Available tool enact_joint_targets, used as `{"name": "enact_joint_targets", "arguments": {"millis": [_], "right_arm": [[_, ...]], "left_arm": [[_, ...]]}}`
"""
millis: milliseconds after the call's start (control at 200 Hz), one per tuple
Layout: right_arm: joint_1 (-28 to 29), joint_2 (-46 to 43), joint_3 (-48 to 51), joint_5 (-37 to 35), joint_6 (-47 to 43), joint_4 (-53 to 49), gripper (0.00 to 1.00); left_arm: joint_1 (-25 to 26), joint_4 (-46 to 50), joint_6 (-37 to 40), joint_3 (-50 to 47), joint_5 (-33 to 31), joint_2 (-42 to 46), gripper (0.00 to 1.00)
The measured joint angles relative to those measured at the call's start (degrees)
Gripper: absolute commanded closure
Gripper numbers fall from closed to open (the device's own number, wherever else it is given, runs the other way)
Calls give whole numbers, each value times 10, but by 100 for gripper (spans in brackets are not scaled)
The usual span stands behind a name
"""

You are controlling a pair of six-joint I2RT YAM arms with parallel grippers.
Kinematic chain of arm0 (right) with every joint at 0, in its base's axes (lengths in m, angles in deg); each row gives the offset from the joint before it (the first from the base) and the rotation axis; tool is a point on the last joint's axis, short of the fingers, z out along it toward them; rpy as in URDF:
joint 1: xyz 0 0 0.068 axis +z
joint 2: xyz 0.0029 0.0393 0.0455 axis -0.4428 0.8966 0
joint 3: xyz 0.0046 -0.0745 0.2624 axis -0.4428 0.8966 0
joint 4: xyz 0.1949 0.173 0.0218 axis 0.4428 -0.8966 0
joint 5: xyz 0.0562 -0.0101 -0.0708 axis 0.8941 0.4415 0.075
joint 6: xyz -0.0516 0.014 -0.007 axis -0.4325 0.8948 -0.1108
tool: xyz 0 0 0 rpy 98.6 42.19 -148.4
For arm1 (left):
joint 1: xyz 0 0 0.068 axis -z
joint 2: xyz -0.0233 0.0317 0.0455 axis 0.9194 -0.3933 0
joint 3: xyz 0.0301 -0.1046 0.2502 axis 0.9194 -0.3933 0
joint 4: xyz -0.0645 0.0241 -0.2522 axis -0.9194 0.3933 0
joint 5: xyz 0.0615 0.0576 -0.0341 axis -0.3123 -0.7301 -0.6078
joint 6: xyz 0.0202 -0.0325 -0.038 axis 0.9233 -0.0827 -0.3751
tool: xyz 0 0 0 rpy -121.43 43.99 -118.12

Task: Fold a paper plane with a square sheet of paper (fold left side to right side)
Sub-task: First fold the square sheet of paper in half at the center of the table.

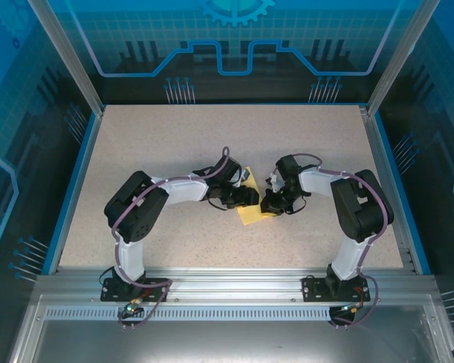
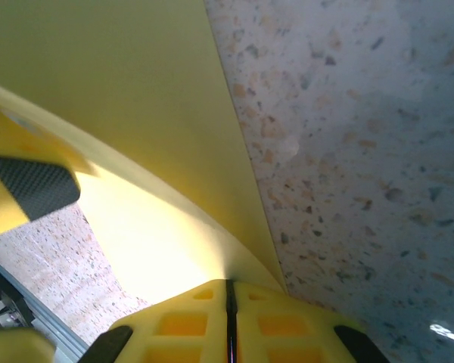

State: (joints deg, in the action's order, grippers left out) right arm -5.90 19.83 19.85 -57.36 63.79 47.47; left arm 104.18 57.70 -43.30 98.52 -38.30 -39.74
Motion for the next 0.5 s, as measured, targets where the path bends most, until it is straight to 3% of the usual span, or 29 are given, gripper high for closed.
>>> {"name": "enact_joint_targets", "arguments": {"millis": [500], "right_arm": [[2, 3, -5, -5, -7, -7, 91]], "left_arm": [[-27, 23, 3, 28, -6, -26, 41]]}}
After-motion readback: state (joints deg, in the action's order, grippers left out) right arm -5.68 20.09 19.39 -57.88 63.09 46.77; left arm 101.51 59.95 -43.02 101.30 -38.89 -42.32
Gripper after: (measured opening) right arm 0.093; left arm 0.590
